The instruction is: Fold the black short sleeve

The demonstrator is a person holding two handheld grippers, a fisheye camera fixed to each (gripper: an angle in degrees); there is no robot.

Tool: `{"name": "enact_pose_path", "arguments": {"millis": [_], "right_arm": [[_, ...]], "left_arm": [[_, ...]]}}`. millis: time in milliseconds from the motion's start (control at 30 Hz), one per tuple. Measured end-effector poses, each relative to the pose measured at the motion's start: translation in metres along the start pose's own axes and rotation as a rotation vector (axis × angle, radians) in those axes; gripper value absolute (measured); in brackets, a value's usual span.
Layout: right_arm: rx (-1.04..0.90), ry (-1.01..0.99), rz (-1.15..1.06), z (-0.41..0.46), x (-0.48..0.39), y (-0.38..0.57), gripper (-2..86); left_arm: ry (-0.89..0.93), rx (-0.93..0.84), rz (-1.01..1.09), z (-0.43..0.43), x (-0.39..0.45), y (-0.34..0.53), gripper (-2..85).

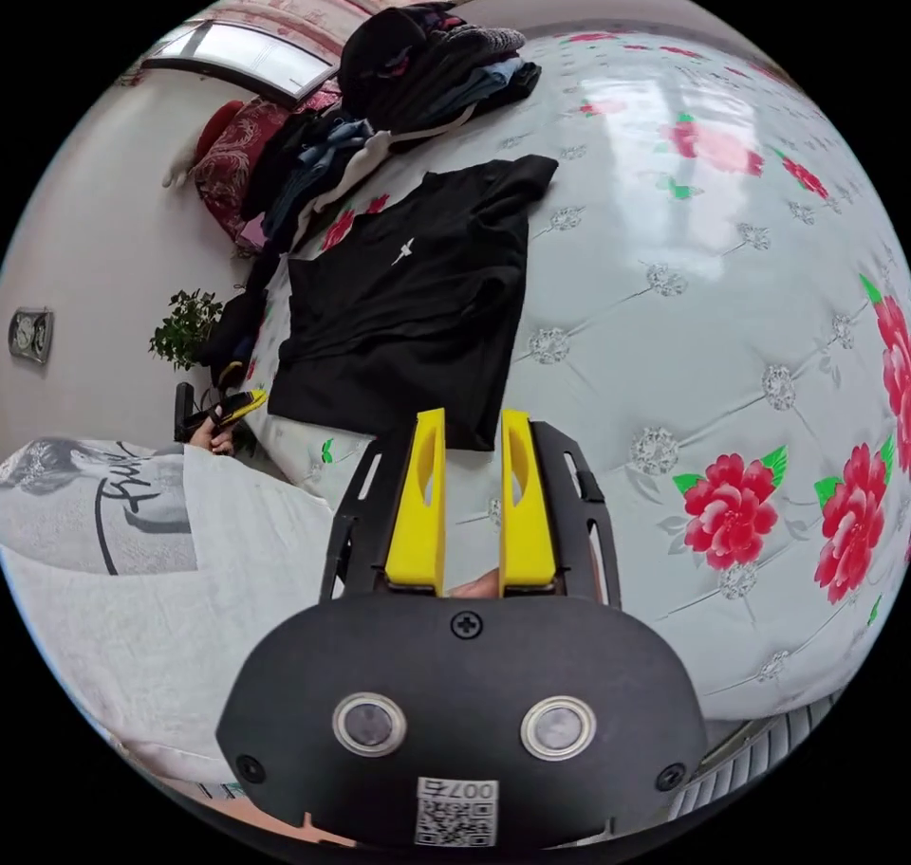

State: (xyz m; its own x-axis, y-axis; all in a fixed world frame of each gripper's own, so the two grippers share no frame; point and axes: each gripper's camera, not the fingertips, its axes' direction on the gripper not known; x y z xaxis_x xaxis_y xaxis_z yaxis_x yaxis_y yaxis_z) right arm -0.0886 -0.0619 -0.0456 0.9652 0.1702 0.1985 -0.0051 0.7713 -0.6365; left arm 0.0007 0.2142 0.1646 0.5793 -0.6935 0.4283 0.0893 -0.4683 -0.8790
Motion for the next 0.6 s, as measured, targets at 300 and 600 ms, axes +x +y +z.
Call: {"name": "enact_pose_path", "arguments": {"millis": [300,600], "right_arm": [[-0.013,-0.005,-0.104,0.000,-0.024,-0.017,-0.2],[0.072,-0.281,-0.014,-0.088,0.009,-0.050,-0.3]], "left_arm": [[-0.011,-0.005,0.121,-0.008,0.015,-0.002,-0.8],[0.349,0.189,0.097,-0.086,-0.015,-0.015,-0.9]]}}
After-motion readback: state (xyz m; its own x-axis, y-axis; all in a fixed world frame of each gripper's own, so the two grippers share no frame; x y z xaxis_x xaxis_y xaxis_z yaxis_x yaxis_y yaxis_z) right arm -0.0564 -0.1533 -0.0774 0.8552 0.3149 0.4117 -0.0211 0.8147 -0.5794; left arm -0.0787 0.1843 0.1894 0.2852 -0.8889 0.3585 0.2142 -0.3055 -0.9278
